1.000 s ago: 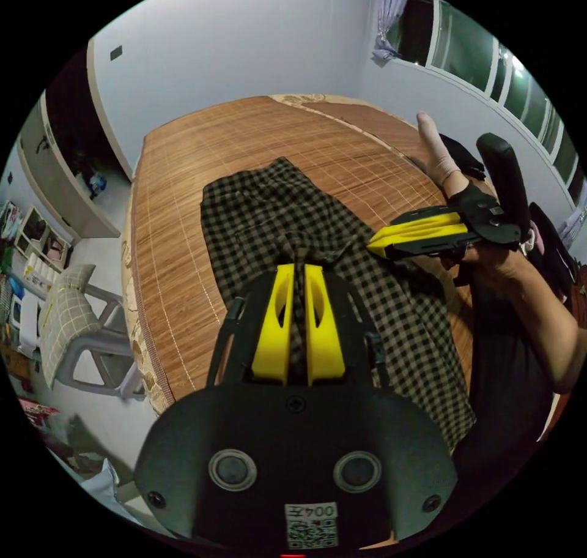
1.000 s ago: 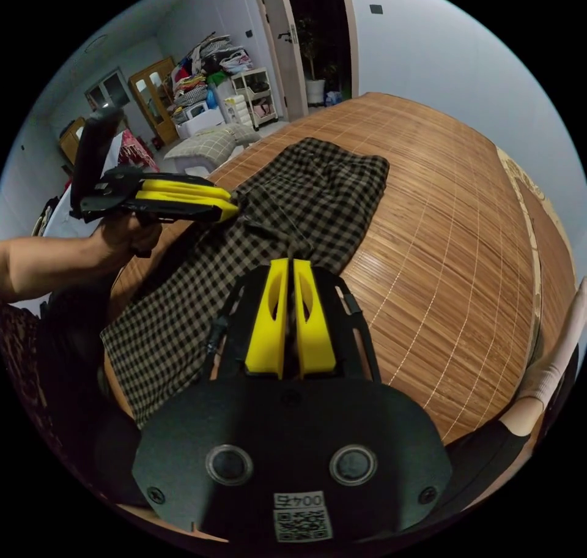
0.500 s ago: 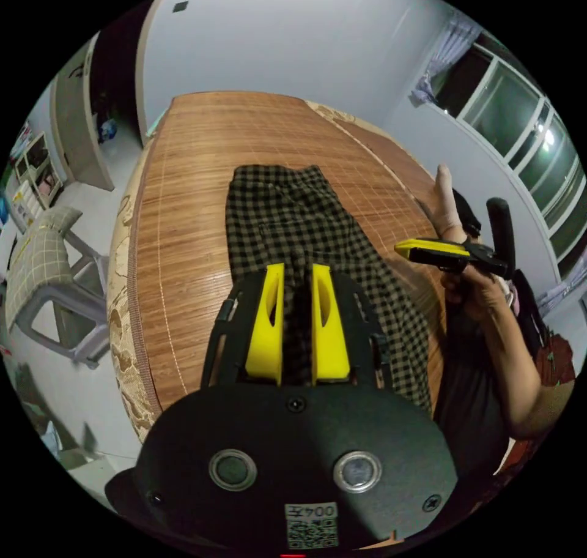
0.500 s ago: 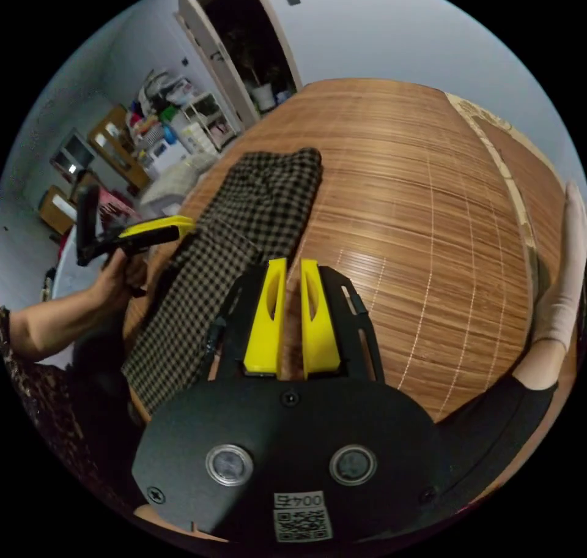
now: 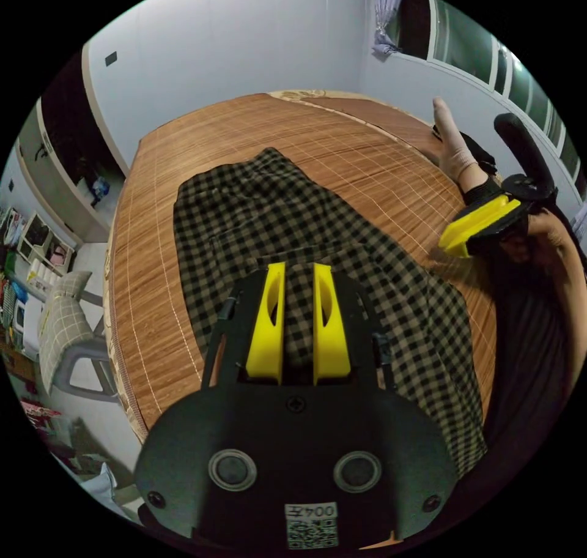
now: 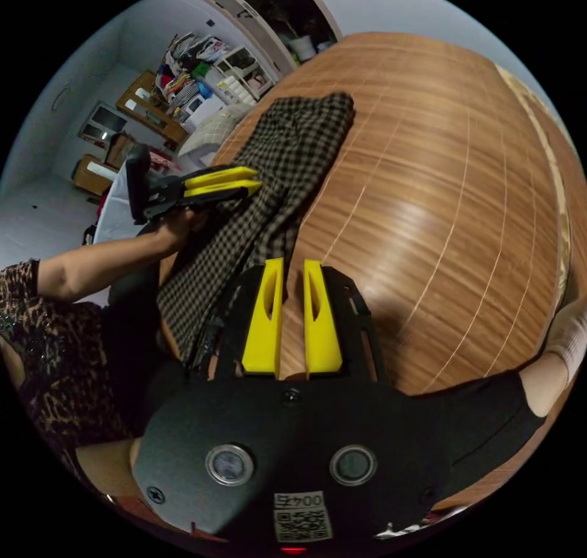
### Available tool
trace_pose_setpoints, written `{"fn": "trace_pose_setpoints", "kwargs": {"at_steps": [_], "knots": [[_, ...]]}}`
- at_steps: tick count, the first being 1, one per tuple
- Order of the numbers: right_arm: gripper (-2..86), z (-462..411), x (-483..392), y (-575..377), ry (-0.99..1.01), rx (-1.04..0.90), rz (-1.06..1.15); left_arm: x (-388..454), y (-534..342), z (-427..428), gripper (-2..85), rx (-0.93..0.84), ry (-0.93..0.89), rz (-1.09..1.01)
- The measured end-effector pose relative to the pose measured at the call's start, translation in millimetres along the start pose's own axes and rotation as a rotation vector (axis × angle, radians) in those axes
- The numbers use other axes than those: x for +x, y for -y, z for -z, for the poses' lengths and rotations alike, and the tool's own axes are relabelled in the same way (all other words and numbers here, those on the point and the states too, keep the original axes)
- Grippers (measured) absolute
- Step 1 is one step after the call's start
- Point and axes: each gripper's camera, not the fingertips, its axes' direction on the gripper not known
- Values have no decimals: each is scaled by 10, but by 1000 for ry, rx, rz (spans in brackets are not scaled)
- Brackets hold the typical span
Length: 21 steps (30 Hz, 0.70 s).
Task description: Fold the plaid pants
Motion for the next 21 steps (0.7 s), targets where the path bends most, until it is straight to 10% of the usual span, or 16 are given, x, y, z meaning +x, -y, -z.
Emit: {"fn": "trace_pose_setpoints", "kwargs": {"at_steps": [21], "knots": [[7,-439,-165,-53,-7,-164,-55,-193,-47,-46,40,13,-68,43]]}}
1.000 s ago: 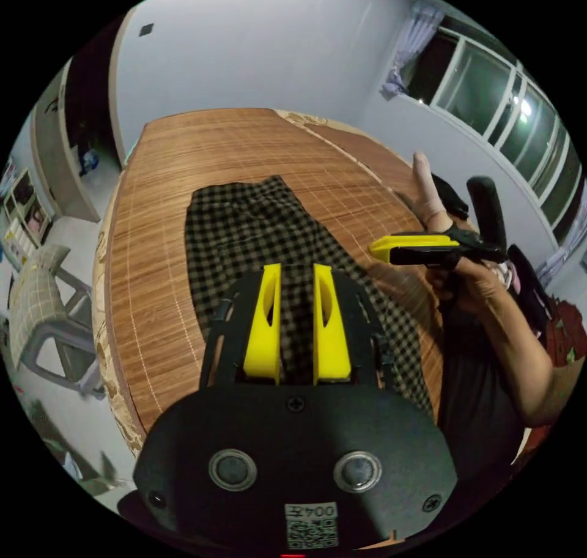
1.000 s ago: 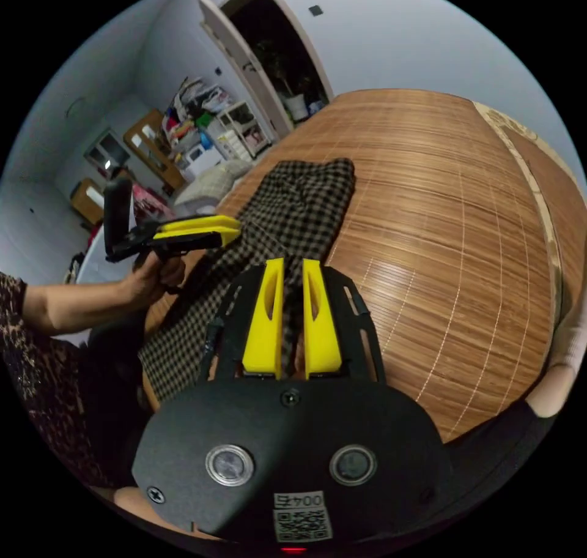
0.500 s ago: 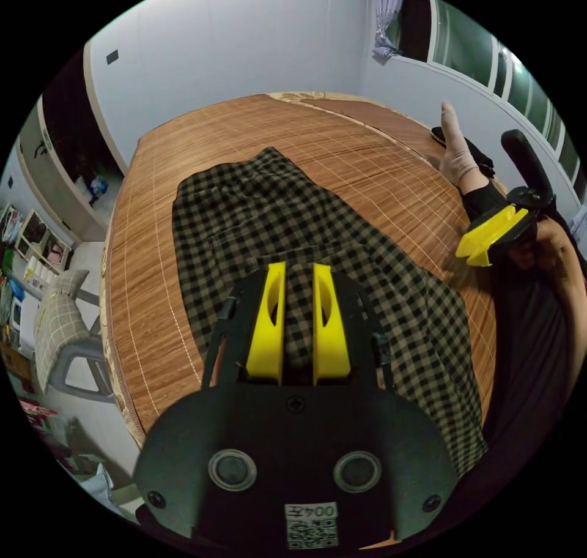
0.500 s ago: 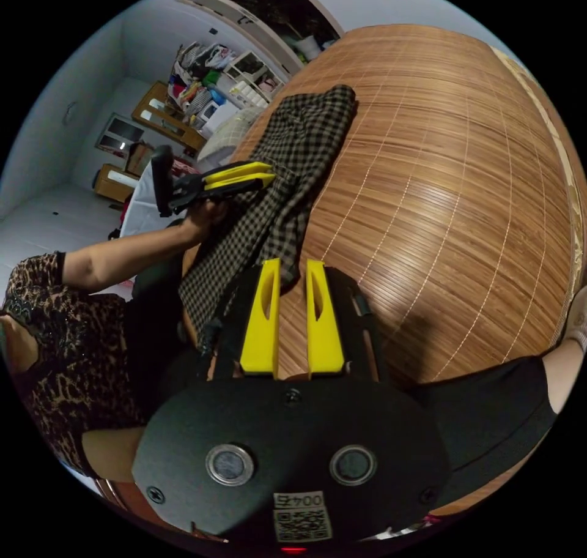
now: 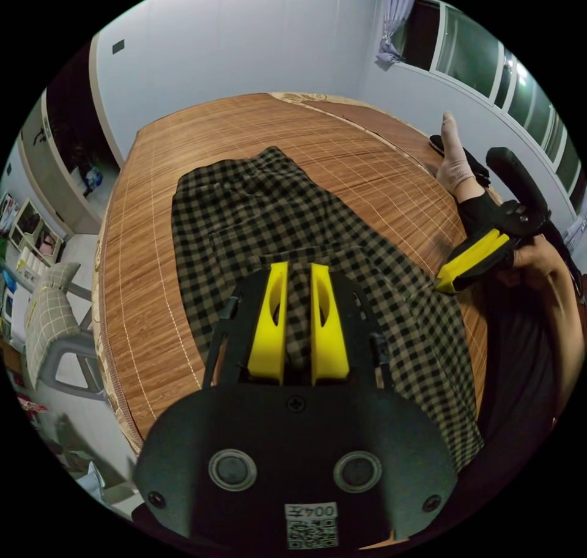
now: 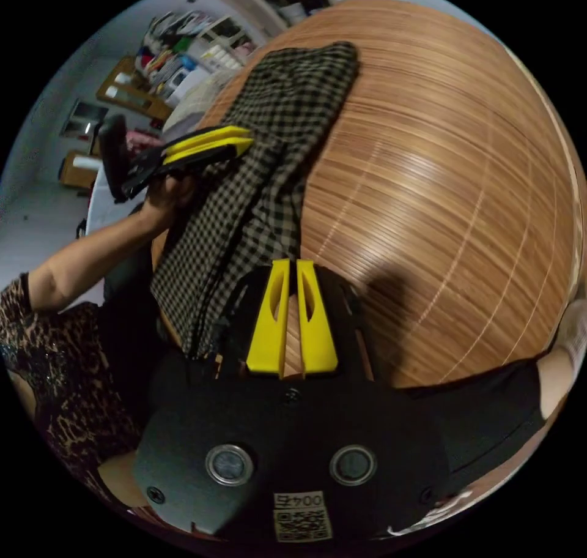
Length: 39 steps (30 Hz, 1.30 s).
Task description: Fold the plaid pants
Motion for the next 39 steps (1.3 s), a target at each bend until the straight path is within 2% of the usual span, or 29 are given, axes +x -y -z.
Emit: {"fn": "trace_pose_setpoints", "kwargs": {"at_steps": [6,9,12,15,18,22,30,35,39], "knots": [[18,6,-179,-190,-26,39,-9,-68,-41,12,26,2,-19,15],[34,141,-334,-371,-64,171,-3,-59,-69,23,24,4,-3,7],[63,151,-649,-421,-39,274,115,-47,-96,33,23,3,14,-3],[98,-73,-1081,-340,-60,234,271,-60,-124,51,24,3,16,-4],[122,-400,-1532,-297,-174,149,430,-84,-154,72,25,2,10,-1],[141,-868,-1997,-430,-429,107,617,-119,-202,105,26,3,1,3],[140,-994,-2193,-709,-384,193,604,-200,-293,180,23,2,-29,16],[141,-1013,-2316,-868,-361,234,583,-455,-326,398,19,-57,-204,77],[142,-1029,-2425,-950,-372,239,577,-431,-599,867,16,-30,-234,4]]}}
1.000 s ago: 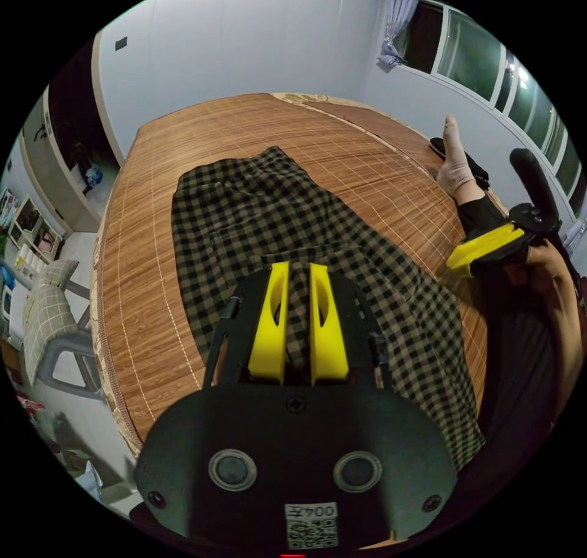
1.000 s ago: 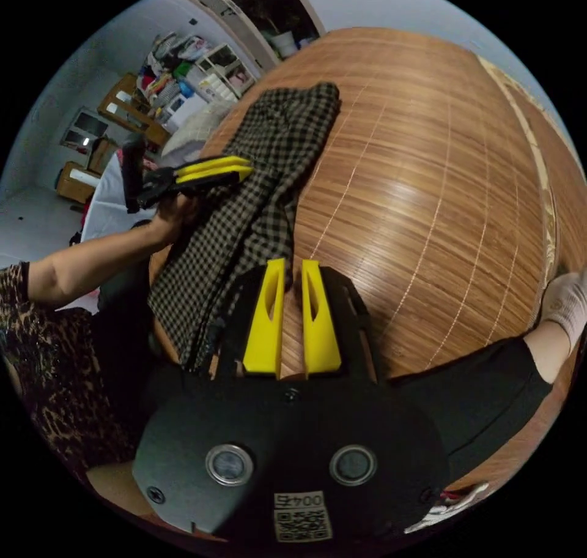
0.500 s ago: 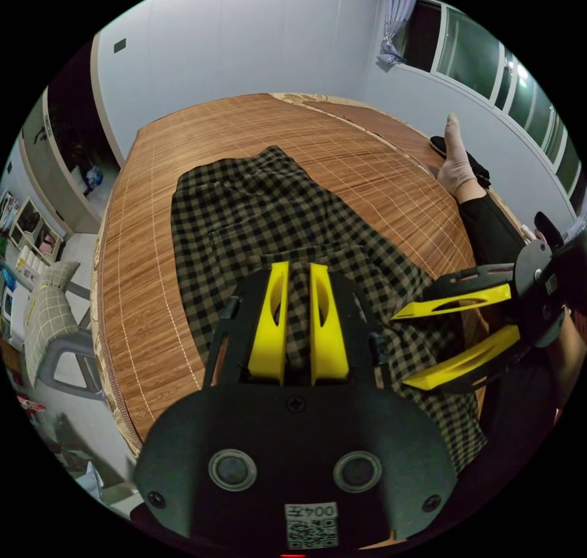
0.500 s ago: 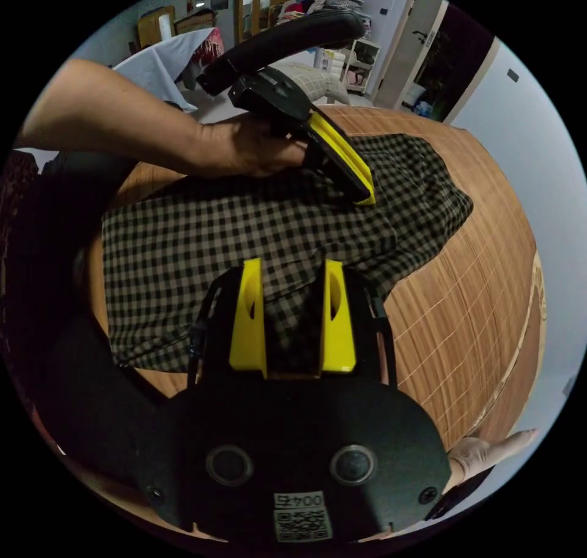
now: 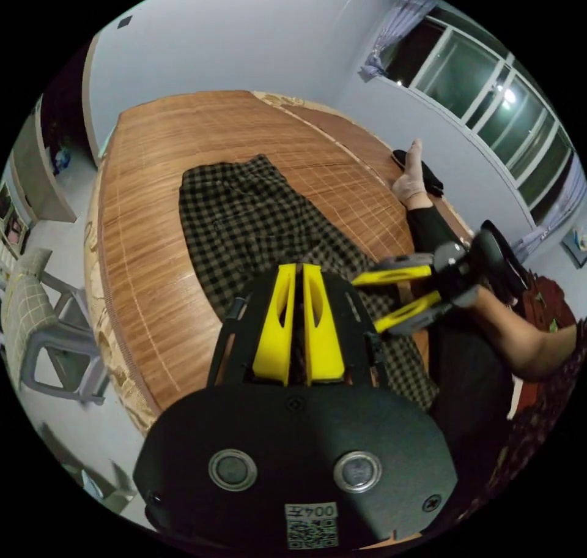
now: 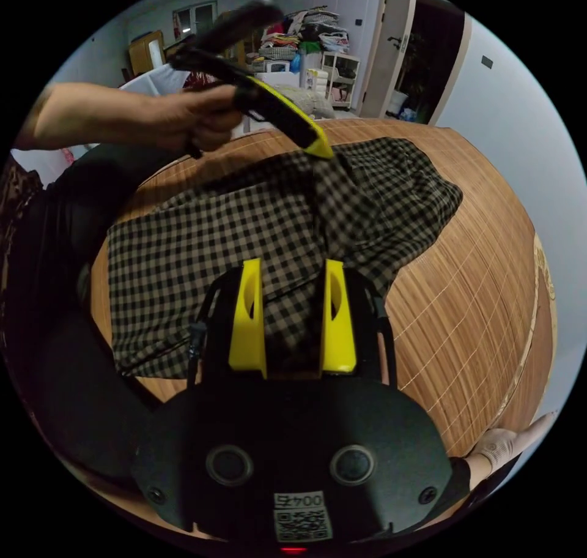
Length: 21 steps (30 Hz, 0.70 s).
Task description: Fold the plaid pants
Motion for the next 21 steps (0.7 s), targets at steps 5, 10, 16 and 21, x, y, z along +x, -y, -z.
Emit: {"fn": "trace_pose_setpoints", "kwargs": {"at_steps": [5,10,16,21], "knots": [[146,95,-163,7,14,20,-34,573,-798,180,12,-153,41,-137],[153,164,-268,-37,-42,-16,-107,593,-1123,214,13,-107,203,-11],[134,303,-448,-45,-110,19,-120,567,-1075,361,13,-72,113,-53],[40,323,-548,29,8,-32,-109,758,-1132,225,9,-173,34,-177]]}}
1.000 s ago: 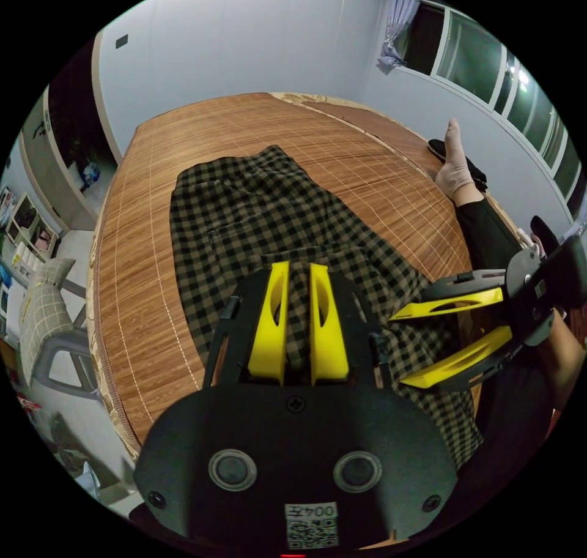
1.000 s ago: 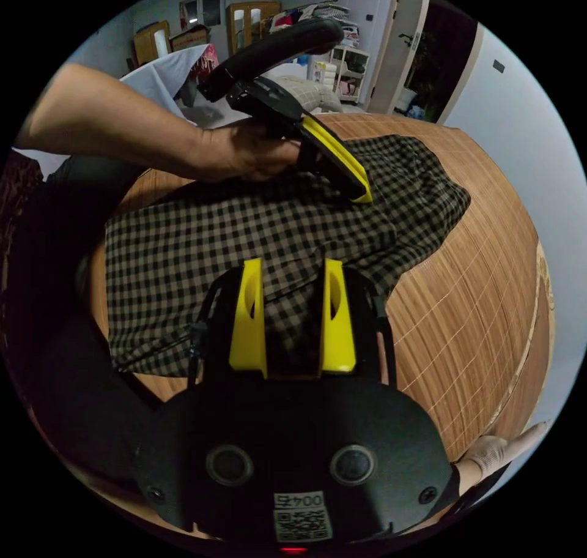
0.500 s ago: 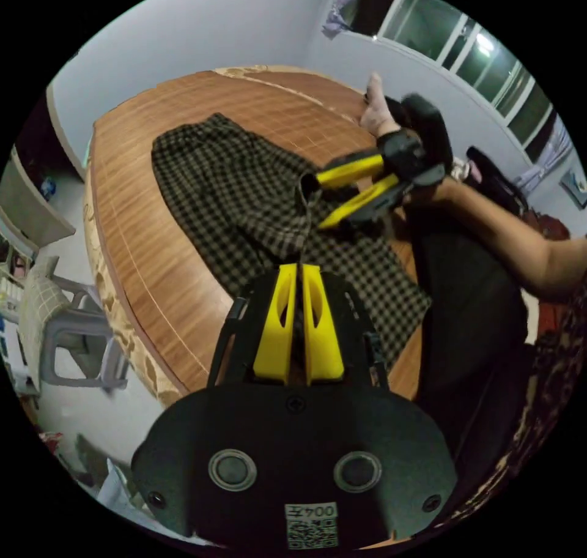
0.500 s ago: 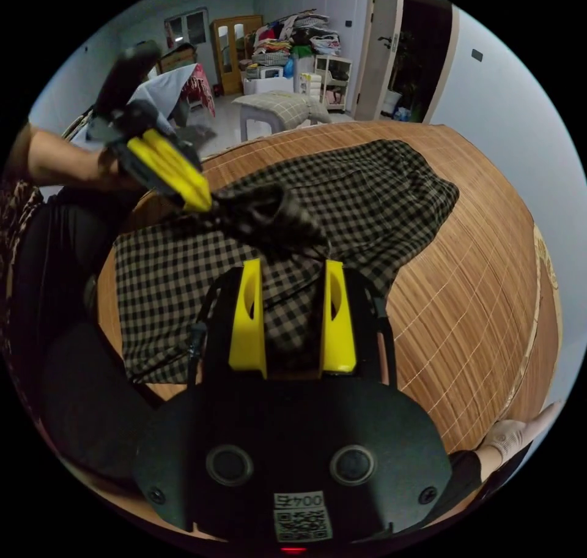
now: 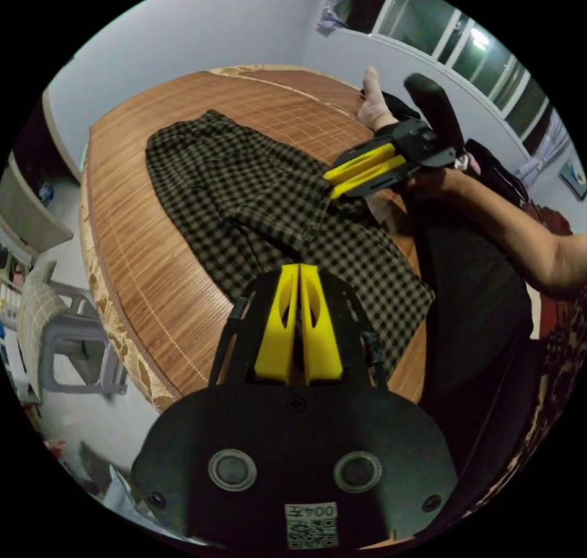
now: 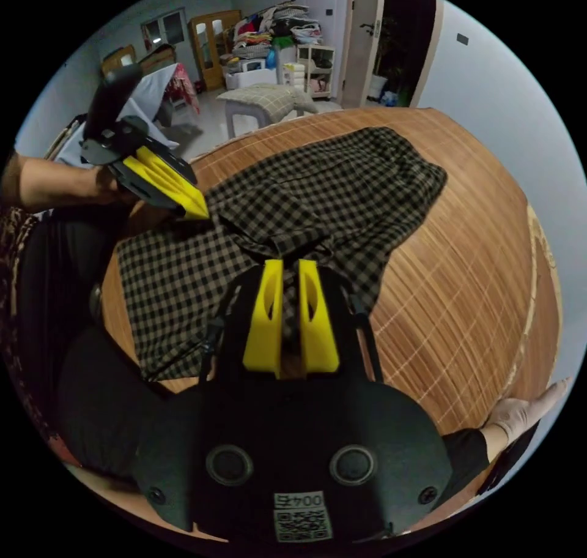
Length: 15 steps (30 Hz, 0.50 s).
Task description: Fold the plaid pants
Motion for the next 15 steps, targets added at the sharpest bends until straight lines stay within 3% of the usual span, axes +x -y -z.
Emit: {"fn": "trace_pose_setpoints", "kwargs": {"at_steps": [2,4,8,10,15], "knots": [[28,24,-11,89,77,53,-16,26,125,-92,8,-63,-62,-53],[43,70,64,153,24,138,-86,-34,253,-50,8,-43,-27,-40],[63,204,417,103,24,283,-370,-405,434,379,7,161,154,192],[72,215,441,58,50,273,-408,-493,414,520,6,230,150,245],[59,259,221,84,103,257,-371,-210,339,362,4,202,117,122]]}}
